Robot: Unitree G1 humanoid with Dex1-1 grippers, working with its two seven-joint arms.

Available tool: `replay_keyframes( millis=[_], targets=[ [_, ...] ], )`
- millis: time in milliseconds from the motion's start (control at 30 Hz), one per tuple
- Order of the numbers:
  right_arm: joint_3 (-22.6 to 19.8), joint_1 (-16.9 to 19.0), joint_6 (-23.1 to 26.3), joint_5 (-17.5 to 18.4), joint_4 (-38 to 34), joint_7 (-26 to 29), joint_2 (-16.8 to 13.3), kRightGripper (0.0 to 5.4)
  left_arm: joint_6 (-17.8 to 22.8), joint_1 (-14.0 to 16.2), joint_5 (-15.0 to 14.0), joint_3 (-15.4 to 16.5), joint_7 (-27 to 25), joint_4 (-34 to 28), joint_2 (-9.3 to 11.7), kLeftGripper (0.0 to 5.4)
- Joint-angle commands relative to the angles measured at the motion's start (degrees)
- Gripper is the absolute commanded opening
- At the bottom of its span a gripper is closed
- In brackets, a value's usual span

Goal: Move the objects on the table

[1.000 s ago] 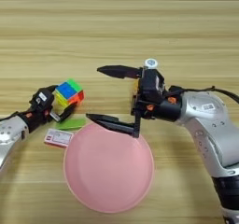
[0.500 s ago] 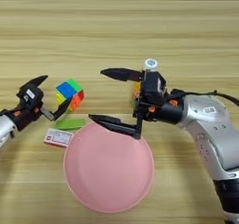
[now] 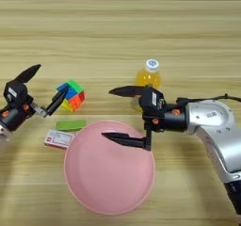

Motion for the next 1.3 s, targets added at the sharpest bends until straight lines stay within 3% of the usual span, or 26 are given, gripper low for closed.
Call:
replay_keyframes(
  millis=[33, 533, 900, 1300],
  targets=[
    [2.29, 0.02, -1.66, -3.55, 1.40, 2.99, -3.47, 5.40, -0.86, 0.94, -0.14, -0.26, 0.28, -0.45, -0.74, 5.39],
    [9.08, -0.96, -4.71, -12.62, 6.04, 7.88, -7.48, 5.40, -1.51, 0.81, 0.06, 0.26, 0.55, 0.46, -1.57, 5.39],
    [13.23, -1.35, -6.28, -17.31, 8.94, 10.54, -8.39, 5.40, -1.71, 0.79, 0.05, 0.08, 0.69, 0.49, -1.82, 5.39],
    [15.26, -1.97, -6.48, -22.15, 11.80, 9.79, -8.65, 5.40, -2.01, 0.73, 0.31, -0.38, 1.13, 0.66, -2.73, 5.39]
  ],
)
